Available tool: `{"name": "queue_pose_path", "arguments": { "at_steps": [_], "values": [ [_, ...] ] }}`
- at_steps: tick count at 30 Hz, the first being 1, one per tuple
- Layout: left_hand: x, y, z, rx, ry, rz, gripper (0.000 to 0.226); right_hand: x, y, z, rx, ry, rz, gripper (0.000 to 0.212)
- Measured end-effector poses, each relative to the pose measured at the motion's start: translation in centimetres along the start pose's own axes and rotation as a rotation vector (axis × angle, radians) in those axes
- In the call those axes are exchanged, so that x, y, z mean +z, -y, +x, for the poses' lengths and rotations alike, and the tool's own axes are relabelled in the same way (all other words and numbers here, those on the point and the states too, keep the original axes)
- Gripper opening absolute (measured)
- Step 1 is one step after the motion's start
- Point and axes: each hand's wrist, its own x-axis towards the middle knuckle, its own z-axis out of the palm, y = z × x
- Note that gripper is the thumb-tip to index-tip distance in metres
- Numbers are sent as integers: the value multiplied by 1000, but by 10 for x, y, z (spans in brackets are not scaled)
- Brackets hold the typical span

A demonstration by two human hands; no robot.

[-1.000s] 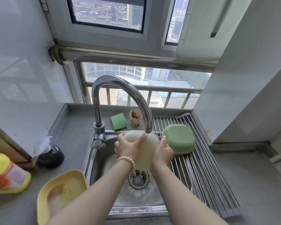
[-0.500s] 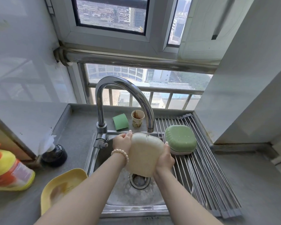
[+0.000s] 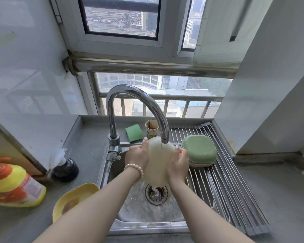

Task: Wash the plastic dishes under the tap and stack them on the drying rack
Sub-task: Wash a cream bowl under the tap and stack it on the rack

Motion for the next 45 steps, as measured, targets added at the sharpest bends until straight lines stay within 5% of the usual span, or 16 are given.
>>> {"name": "queue_pose_path", "arguments": {
  "at_steps": [3,7,10,14,17,21,29,33,38,40,42,45],
  "values": [
    [-4,-5,4,104,49,102,62,-5,9,0,-292,28,-187,65],
    [-1,-10,7,258,130,397,59,-2,31,1,-376,226,-335,64],
    [2,-9,6,310,98,535,57,-3,45,15,-149,370,-288,38],
    [10,-10,-5,472,-66,664,44,-3,48,25,127,270,-152,42],
    [23,-8,-15,451,-80,613,38,2,44,21,343,134,54,37],
    [25,-5,-12,197,-14,297,55,-3,46,17,386,40,89,38],
    [16,-17,4,-16,40,-63,30,-11,42,18,575,77,283,21],
    [14,-16,14,-84,16,-186,49,-12,37,25,628,90,345,11],
    [18,-1,-2,294,56,51,38,-14,43,35,628,175,347,16],
    [14,13,-3,407,173,240,68,-20,51,37,625,223,311,19],
    [9,25,-1,389,258,177,89,-25,56,39,634,299,256,18],
    [7,27,-3,242,258,-100,82,-25,63,43,606,332,175,16]
  ]
}}
